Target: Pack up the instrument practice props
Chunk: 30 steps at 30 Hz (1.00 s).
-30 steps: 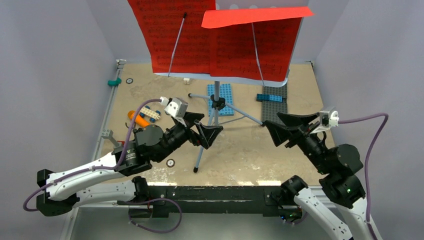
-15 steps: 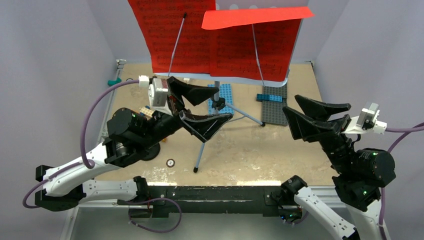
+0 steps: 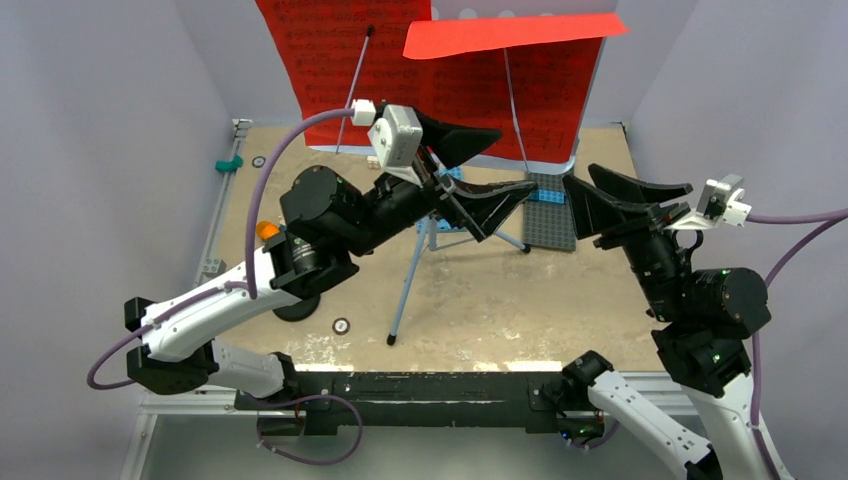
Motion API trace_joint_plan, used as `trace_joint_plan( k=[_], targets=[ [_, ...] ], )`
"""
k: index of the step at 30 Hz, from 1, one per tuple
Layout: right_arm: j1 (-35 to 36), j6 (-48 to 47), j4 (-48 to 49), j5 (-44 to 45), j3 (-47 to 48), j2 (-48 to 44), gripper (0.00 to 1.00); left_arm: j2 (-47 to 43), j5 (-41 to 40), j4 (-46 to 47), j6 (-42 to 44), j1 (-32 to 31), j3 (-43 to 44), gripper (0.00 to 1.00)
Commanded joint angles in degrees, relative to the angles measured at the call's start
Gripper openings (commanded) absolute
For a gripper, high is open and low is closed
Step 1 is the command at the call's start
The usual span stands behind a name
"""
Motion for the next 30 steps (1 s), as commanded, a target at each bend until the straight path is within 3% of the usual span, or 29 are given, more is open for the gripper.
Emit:
trace_joint_plan(
  k=[1, 10, 30],
  targets=[
    [-0.3, -2.8, 2.2, 2.0, 2.1, 1.7, 0.61, 2.6, -2.6, -0.9, 1.4, 1.6, 6.6, 0.93],
    [-0.2, -0.6, -3.9, 2.1, 9.2, 6.8, 0.57, 4.6, -4.9, -1.1, -6.8, 6.3, 7.5, 0.87],
    [-0.5, 0.1, -10.3, 4.4, 14.4, 13.5, 0.50, 6.4, -2.4, -2.0, -7.7, 7.5, 10.1, 0.85]
  ],
)
